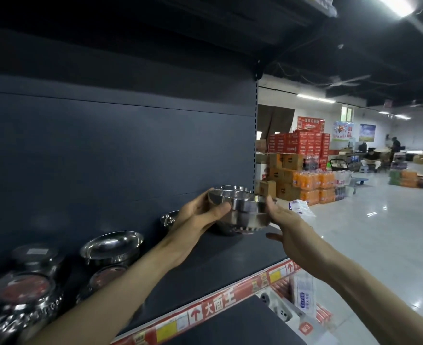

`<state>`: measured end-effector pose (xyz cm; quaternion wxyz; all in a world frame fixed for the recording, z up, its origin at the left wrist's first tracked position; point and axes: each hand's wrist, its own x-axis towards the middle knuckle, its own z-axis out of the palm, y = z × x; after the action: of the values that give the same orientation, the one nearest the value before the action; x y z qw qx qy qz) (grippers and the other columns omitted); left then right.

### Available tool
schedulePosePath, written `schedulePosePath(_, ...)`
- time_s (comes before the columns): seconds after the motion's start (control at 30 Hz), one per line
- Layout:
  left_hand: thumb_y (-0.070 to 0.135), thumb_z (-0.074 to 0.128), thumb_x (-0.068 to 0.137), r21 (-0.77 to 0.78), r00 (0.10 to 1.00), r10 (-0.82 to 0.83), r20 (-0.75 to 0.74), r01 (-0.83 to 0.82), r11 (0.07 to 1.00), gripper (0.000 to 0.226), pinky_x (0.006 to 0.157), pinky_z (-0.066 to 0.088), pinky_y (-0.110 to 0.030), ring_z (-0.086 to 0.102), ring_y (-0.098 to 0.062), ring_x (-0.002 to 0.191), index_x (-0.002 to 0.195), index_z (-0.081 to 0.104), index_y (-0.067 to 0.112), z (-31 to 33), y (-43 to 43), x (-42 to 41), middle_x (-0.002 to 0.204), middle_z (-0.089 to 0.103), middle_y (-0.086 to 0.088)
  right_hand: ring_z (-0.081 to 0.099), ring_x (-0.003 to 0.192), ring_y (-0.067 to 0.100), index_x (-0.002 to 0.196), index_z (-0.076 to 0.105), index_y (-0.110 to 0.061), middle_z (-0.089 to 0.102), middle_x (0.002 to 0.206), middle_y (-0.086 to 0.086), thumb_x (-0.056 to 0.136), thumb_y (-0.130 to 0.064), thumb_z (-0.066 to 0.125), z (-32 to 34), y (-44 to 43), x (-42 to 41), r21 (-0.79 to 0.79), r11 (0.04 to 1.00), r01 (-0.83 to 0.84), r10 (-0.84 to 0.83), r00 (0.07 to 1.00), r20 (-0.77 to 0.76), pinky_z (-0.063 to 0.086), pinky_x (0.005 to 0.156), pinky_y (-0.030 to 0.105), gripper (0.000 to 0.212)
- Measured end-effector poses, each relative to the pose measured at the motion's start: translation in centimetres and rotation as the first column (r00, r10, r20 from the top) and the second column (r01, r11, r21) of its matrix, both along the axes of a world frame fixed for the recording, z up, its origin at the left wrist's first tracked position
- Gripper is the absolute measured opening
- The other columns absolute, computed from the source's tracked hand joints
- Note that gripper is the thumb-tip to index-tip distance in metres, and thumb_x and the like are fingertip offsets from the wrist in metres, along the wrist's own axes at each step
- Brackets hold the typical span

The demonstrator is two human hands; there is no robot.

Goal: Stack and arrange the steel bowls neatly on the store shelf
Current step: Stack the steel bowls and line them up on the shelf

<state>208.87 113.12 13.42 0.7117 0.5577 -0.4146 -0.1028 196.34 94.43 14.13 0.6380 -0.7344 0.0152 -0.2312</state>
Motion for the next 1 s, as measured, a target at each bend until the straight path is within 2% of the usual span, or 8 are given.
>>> schedulePosePath(0.13, 0.026, 0.077, 0.088, -0.021, 0.999, -0.008, -0.04, 0.007, 1.0, 0.037, 0.092, 0.053, -0.019, 0.071, -0.012, 0.114, 0.123, 0.075, 0.013, -0.2, -0.1, 0.2, 0.12, 0.078, -0.001, 0.061, 0.127, 0.032, 0.129, 0.06, -0.005, 0.065, 0.133, 0.019, 0.074, -0.074, 0.073, -0.4, -0.1, 0.2, -0.078, 0.997, -0.012, 0.015, 1.0, 0.028, 0.043, 0.114, 0.052, 0.09)
schedulePosePath(0.3, 0.025, 0.078, 0.087, -0.021, 0.999, 0.012, -0.041, -0.012, 1.0, 0.024, 0.093, 0.054, -0.02, 0.072, -0.014, 0.111, 0.109, 0.078, 0.017, -0.6, -0.2, 0.4, 0.112, 0.078, -0.001, 0.063, 0.122, 0.036, 0.121, 0.062, -0.002, 0.068, 0.122, 0.02, 0.077, -0.066, 0.074, -0.1, -0.7, 1.0, -0.105, 0.994, -0.02, 0.026, 0.998, 0.055, 0.045, 0.11, 0.053, 0.079)
schedulePosePath(0.5, 0.037, 0.079, 0.09, 0.047, 0.994, 0.096, 0.057, -0.099, 0.994, 0.042, 0.124, 0.039, -0.048, 0.065, -0.028, 0.131, 0.128, 0.075, 0.02, -1.1, -0.3, 1.5, 0.129, 0.076, -0.008, 0.066, 0.114, 0.034, 0.103, 0.068, -0.006, 0.07, 0.114, 0.02, 0.08, -0.059, 0.074, -1.2, -2.0, 2.0, -0.099, 0.995, -0.013, 0.018, 0.999, 0.05, 0.047, 0.107, 0.049, 0.058)
schedulePosePath(0.6, 0.043, 0.081, 0.089, 0.086, 0.995, 0.073, 0.062, -0.078, 0.993, 0.043, 0.126, 0.034, -0.052, 0.064, -0.026, 0.134, 0.126, 0.075, 0.02, -1.5, -0.7, 2.0, 0.131, 0.075, -0.006, 0.065, 0.102, 0.028, 0.108, 0.065, 0.005, 0.07, 0.111, 0.024, 0.078, -0.058, 0.077, -2.0, -2.6, 2.7, -0.073, 0.997, 0.003, 0.003, 0.997, 0.081, 0.048, 0.096, 0.041, 0.071)
schedulePosePath(0.7, 0.049, 0.085, 0.085, 0.09, 0.997, 0.064, 0.045, -0.067, 0.994, 0.066, 0.126, 0.034, -0.056, 0.064, -0.029, 0.133, 0.125, 0.065, 0.001, -2.0, -1.3, 2.5, 0.129, 0.075, -0.01, 0.063, 0.096, 0.025, 0.11, 0.064, 0.007, 0.067, 0.111, 0.029, 0.078, -0.056, 0.081, -2.7, -3.3, 3.6, -0.048, 0.999, 0.008, -0.003, 0.993, 0.117, 0.045, 0.091, 0.04, 0.073)
schedulePosePath(0.83, 0.034, 0.084, 0.088, 0.078, 0.994, 0.107, 0.007, -0.108, 0.991, 0.049, 0.123, 0.041, -0.047, 0.068, -0.019, 0.129, 0.128, 0.069, 0.01, -2.6, -2.3, 2.9, 0.128, 0.077, -0.002, 0.067, 0.097, 0.023, 0.116, 0.069, -0.005, 0.067, 0.111, 0.026, 0.078, -0.047, 0.084, -3.4, -3.9, 4.5, -0.019, 1.0, 0.011, -0.008, 0.991, 0.13, 0.048, 0.091, 0.039, 0.059)
schedulePosePath(0.93, 0.033, 0.088, 0.078, 0.04, 0.983, 0.173, -0.064, -0.17, 0.985, 0.065, 0.12, 0.046, -0.039, 0.07, -0.008, 0.124, 0.137, 0.065, 0.019, -2.9, -3.3, 3.0, 0.126, 0.078, 0.007, 0.073, 0.101, 0.018, 0.115, 0.074, -0.018, 0.074, 0.113, 0.018, 0.076, -0.034, 0.085, -3.8, -4.3, 5.5, 0.054, 0.998, 0.012, -0.02, 0.987, 0.161, 0.053, 0.089, 0.029, 0.043)
schedulePosePath(1.0, 0.034, 0.089, 0.078, 0.033, 0.976, 0.204, -0.078, -0.202, 0.979, 0.066, 0.119, 0.047, -0.039, 0.07, -0.007, 0.123, 0.138, 0.065, 0.02, -3.2, -4.0, 3.5, 0.127, 0.078, 0.008, 0.075, 0.102, 0.019, 0.116, 0.074, -0.013, 0.075, 0.112, 0.018, 0.077, -0.027, 0.088, -4.0, -4.7, 6.5, 0.07, 0.997, 0.036, -0.048, 0.983, 0.179, 0.056, 0.085, 0.023, 0.044)
